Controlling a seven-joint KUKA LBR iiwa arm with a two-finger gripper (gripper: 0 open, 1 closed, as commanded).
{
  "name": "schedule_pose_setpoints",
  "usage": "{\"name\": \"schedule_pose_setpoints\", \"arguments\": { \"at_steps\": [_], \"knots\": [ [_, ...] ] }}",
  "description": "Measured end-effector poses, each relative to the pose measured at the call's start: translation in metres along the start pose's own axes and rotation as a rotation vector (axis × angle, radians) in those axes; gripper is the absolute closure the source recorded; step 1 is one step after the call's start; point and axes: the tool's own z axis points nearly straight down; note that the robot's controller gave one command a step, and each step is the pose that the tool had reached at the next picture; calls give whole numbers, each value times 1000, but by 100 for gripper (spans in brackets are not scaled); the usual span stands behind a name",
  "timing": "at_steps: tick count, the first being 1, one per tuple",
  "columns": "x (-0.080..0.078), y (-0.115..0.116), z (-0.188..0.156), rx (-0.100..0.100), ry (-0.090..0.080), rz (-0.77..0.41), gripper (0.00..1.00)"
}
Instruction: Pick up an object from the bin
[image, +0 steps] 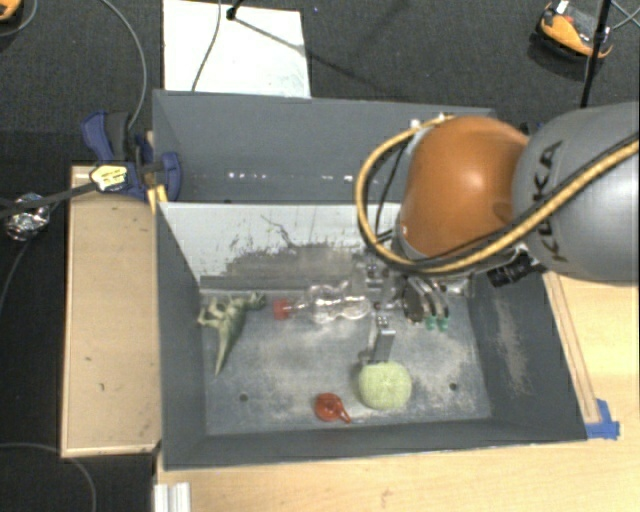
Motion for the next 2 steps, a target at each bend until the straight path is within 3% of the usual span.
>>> {"name": "schedule_pose_setpoints", "arguments": {
  "at_steps": [1, 2],
  "knots": [
    [-1, 0, -5, -1, -8, 2, 0],
    [-6, -17, 36, -2, -14, 0, 0]
  ]
}}
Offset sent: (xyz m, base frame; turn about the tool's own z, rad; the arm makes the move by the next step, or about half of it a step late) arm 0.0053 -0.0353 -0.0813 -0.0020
